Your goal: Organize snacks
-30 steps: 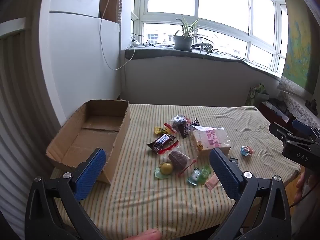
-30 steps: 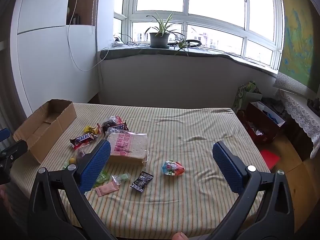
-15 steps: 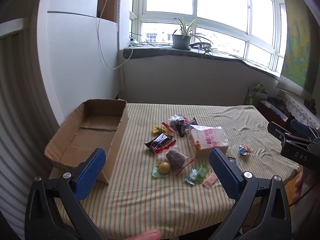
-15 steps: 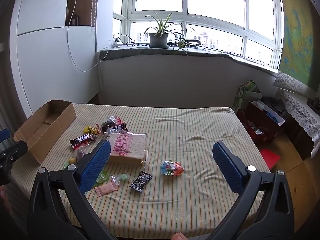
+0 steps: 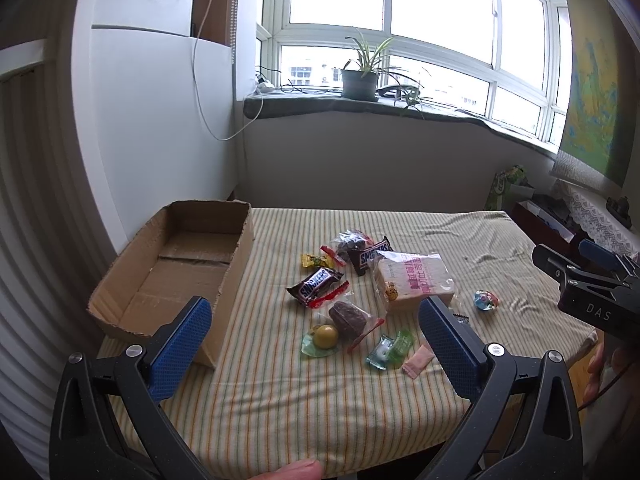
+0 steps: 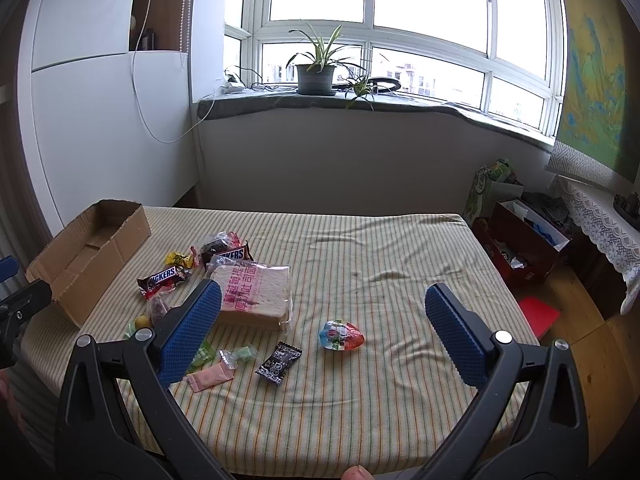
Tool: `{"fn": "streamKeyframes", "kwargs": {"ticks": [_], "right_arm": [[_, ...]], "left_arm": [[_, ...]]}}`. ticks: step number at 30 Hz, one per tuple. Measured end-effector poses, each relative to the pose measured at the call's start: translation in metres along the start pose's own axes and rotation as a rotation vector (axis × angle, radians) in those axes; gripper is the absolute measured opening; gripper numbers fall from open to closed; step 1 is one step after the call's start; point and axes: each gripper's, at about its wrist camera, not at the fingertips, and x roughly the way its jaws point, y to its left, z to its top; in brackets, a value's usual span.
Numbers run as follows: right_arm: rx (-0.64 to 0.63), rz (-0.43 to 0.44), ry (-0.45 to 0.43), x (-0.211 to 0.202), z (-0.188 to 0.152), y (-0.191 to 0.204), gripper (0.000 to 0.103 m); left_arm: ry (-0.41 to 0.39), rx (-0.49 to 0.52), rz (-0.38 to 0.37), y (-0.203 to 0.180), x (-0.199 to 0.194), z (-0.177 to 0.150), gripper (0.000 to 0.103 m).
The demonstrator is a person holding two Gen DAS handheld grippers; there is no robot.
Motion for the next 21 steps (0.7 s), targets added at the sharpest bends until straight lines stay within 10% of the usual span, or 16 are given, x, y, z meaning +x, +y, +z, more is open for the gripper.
{"fn": "streamKeyframes", "kwargs": {"ticks": [21], "right_arm": [[-0.005, 0.000, 0.004, -0.0004, 0.0015, -0.0003, 0.103]], "left_arm": [[0.000, 0.000, 0.000, 0.0004, -0.0007, 0.0026, 0.103]]}}
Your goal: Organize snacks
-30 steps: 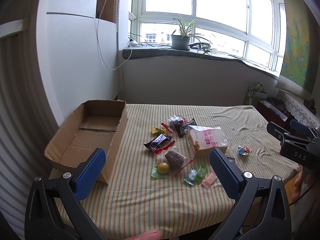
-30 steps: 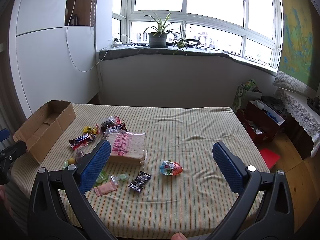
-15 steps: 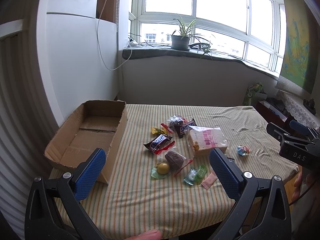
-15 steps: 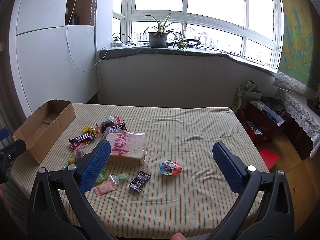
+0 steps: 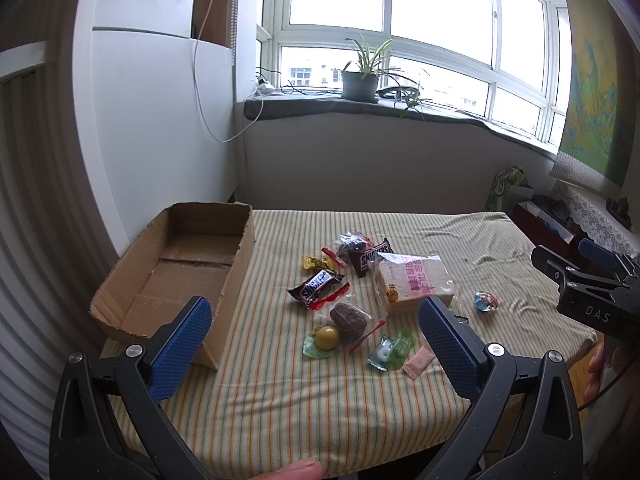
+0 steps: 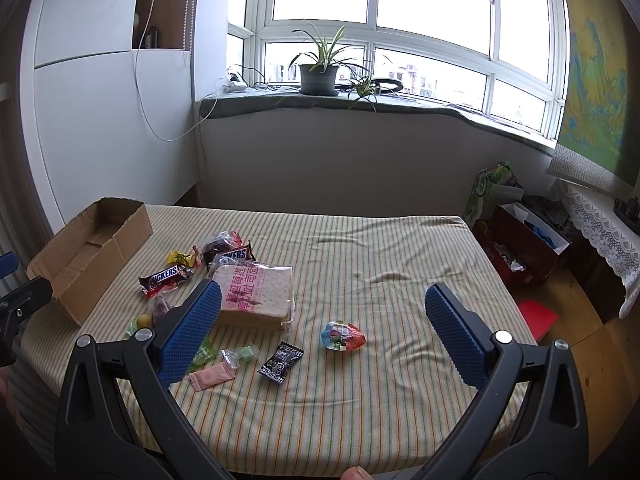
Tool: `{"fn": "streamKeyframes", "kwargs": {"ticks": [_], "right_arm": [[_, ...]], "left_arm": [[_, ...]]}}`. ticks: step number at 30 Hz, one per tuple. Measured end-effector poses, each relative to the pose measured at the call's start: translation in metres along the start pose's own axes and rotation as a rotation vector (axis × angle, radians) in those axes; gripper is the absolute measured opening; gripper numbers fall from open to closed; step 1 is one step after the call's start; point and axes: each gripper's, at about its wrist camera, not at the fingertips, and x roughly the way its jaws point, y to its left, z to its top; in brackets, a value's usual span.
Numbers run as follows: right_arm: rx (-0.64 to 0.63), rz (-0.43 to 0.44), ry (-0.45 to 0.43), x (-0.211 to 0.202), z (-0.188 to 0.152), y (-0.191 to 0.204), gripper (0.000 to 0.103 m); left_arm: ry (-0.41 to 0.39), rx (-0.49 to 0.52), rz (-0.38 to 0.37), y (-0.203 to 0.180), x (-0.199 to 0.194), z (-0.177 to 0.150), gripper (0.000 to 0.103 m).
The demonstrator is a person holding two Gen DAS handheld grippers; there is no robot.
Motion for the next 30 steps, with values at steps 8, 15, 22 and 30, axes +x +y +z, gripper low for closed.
{"fn": "streamKeyframes", "kwargs": {"ticks": [8, 15, 22, 30], "right_arm": [[-0.001, -0.002, 0.000, 0.0003, -0.0010, 0.0007, 0.103], [-0.002, -0.001, 0.002, 0.0014, -0.0018, 0.0013, 0.103], [-0.002, -0.002, 0.002, 0.0017, -0.0025, 0.0014, 0.103], [-0.001, -0.002, 0.002, 0.0020, -0.0045, 0.0015, 0.103]], "left_arm": [[0.003, -0.002, 0.002, 0.0007, 0.0005, -0.0010, 0.103], [0.003, 0.001, 0.002, 0.0001, 0.0003, -0.0017, 0.103], [0.004, 0.001, 0.002, -0.0002, 0.0005, -0.0022, 0.103], [0.009, 0.001, 0.000, -0.0011, 0.0014, -0.0057, 0.103]]}}
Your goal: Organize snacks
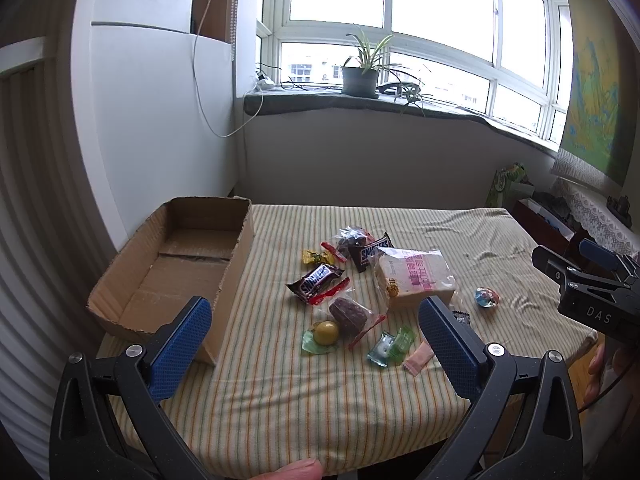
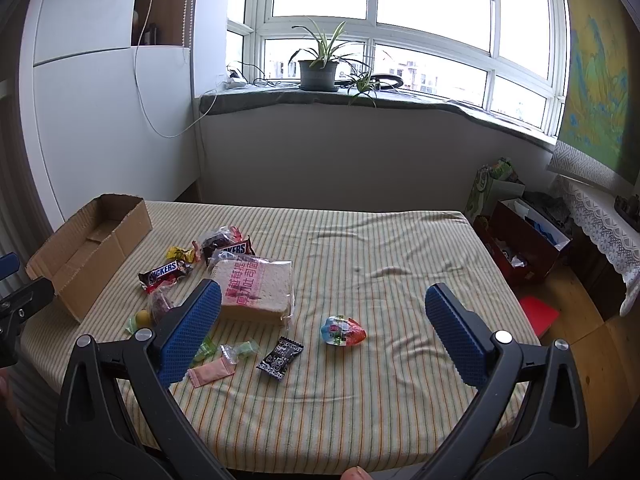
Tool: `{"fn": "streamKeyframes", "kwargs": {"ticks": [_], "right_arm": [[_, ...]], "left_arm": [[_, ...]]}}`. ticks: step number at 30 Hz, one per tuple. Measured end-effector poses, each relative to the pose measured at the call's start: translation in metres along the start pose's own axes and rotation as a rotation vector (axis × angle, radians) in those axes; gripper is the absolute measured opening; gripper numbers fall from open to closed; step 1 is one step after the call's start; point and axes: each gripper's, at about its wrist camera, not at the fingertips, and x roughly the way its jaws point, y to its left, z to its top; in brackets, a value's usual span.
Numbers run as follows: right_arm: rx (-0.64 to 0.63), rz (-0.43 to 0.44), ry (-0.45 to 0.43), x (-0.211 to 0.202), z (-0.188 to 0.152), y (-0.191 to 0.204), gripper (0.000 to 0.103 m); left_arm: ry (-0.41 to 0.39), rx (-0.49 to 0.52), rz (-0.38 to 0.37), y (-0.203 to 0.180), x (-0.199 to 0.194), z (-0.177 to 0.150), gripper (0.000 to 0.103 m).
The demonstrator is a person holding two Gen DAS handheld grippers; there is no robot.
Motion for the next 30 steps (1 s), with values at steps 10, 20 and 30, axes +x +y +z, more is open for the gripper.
{"fn": "streamKeyframes", "kwargs": {"ticks": [10, 20, 30], "right_arm": [[-0.001, 0.000, 0.002, 0.001, 0.001, -0.001, 0.103], [0.013, -0.003, 0.051, 0.017, -0.030, -0.007, 0.103], [0.011, 0.011, 0.247, 0.053, -0.106, -0.013, 0.103]], "left_arm": [[0.002, 0.001, -0.001, -0.001, 0.000, 0.000, 0.103], [0.036, -0.002, -0.014, -0.004, 0.011, -0.006, 0.103], [0.269, -0.012, -0.046, -0.011, 0.066, -0.087, 0.103]]}}
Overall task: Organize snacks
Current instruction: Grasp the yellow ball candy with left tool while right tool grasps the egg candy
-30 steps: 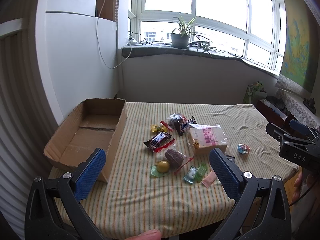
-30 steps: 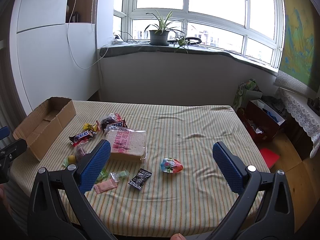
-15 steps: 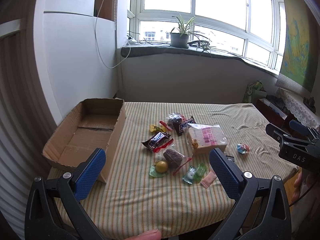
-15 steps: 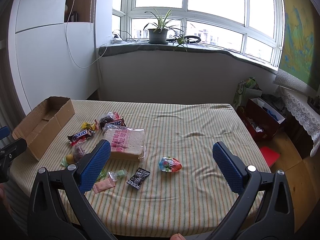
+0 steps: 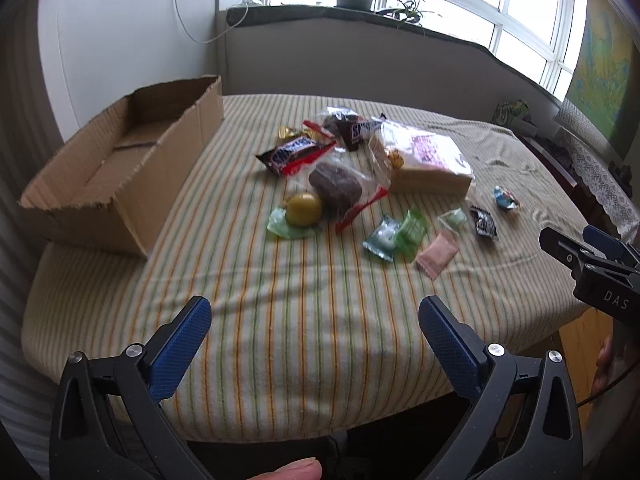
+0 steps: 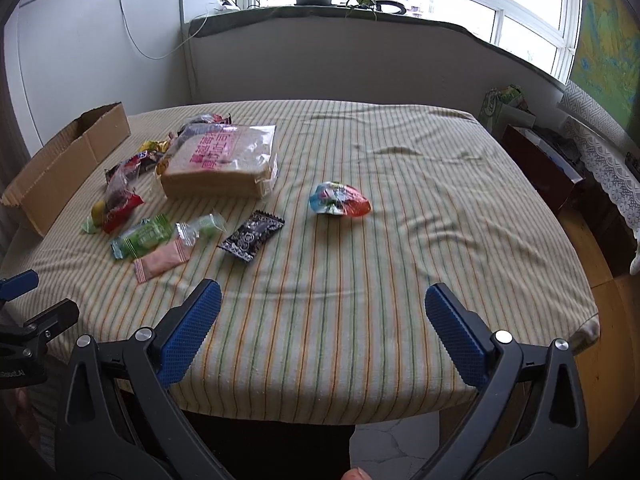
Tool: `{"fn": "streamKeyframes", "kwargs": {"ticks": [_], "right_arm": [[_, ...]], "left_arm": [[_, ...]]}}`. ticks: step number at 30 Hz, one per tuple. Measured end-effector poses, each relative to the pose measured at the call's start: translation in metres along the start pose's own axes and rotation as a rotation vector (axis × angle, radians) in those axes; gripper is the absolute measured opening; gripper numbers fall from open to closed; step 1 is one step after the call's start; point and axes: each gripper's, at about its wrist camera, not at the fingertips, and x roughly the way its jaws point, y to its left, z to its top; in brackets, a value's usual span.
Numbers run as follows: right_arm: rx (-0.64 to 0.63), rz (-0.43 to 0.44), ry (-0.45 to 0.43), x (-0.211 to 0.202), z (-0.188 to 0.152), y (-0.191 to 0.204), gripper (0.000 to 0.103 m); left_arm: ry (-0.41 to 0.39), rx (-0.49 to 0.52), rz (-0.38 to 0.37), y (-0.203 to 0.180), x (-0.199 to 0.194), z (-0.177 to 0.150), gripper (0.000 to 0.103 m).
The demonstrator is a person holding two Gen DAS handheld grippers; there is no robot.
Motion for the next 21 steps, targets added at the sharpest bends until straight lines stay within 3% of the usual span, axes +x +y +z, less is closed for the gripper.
{"fn": "streamKeyframes", "kwargs": {"ticks": [4, 9, 21], "right_arm": [[0.010, 0.000, 0.029, 0.005, -0.008, -0.004, 0.103], [0.015, 0.001, 0.038, 0.009, -0.002, -0.007, 0.103], [0.037, -0.007, 0.078, 0.057, 0.037, -0.022, 0.103]], "left_arm": [[0.042, 0.014, 0.008, -0.001, 0.008, -0.015, 0.103], [0.035, 0.010, 0.014, 0.001, 0.010, -0.011, 0.103], [0.056, -0.014, 0.033, 0.009, 0.044, 0.031, 0.103]]}}
